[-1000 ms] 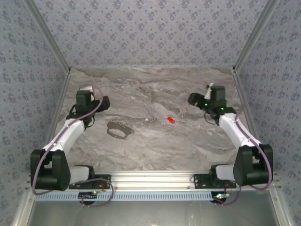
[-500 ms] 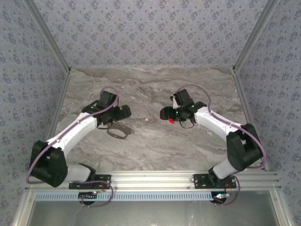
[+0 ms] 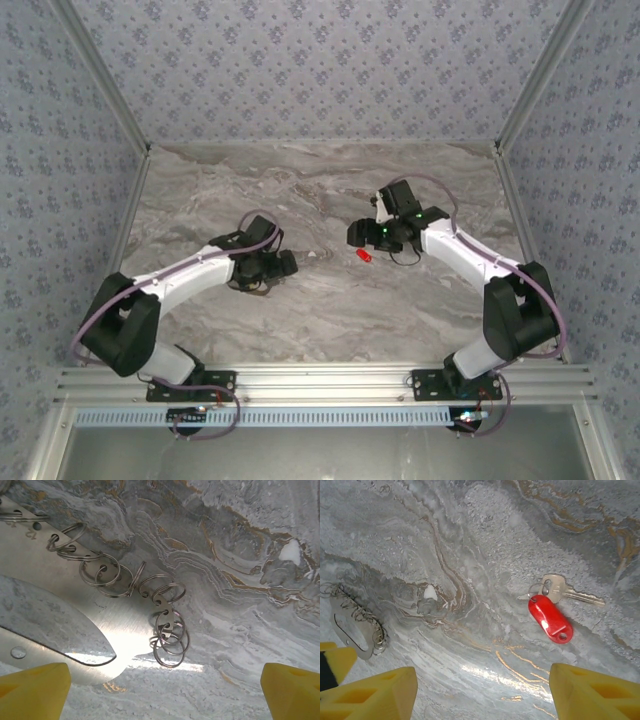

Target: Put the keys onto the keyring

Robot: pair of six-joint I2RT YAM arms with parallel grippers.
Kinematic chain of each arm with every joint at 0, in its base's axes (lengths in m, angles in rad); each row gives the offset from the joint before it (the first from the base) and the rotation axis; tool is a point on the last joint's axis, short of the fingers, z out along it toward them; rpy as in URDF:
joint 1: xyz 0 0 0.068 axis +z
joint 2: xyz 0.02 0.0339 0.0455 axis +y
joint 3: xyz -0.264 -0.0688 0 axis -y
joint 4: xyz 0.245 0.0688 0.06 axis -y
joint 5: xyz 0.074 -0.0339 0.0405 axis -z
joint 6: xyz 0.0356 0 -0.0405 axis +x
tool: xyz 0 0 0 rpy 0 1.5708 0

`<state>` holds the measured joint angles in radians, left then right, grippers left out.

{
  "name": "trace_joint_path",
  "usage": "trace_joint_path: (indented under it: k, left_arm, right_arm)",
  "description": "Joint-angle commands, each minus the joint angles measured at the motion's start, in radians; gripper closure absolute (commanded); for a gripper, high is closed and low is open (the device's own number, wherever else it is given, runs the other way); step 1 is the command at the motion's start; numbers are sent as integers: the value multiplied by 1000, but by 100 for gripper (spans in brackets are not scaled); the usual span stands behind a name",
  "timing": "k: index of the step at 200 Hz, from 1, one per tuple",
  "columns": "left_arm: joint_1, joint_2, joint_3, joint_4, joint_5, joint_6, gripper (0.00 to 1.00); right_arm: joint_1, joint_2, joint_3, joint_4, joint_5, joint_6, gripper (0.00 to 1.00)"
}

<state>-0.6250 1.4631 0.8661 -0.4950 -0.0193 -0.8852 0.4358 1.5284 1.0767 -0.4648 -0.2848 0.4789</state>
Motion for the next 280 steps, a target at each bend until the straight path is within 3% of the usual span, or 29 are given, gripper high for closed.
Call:
trace_joint_path:
  k: [1, 122, 280]
  left_arm:
    - [-8, 31, -19, 46, -24, -15, 2]
    - [-8, 223, 90, 103, 17, 83, 2]
    - [-48, 444, 475, -14, 88, 206, 2]
  right_arm:
    - [-10, 13, 34, -55, -25, -22, 28]
    - [-35, -56, -3, -112, -9, -37, 28]
    - [-64, -87, -70, -70, -30, -20, 28]
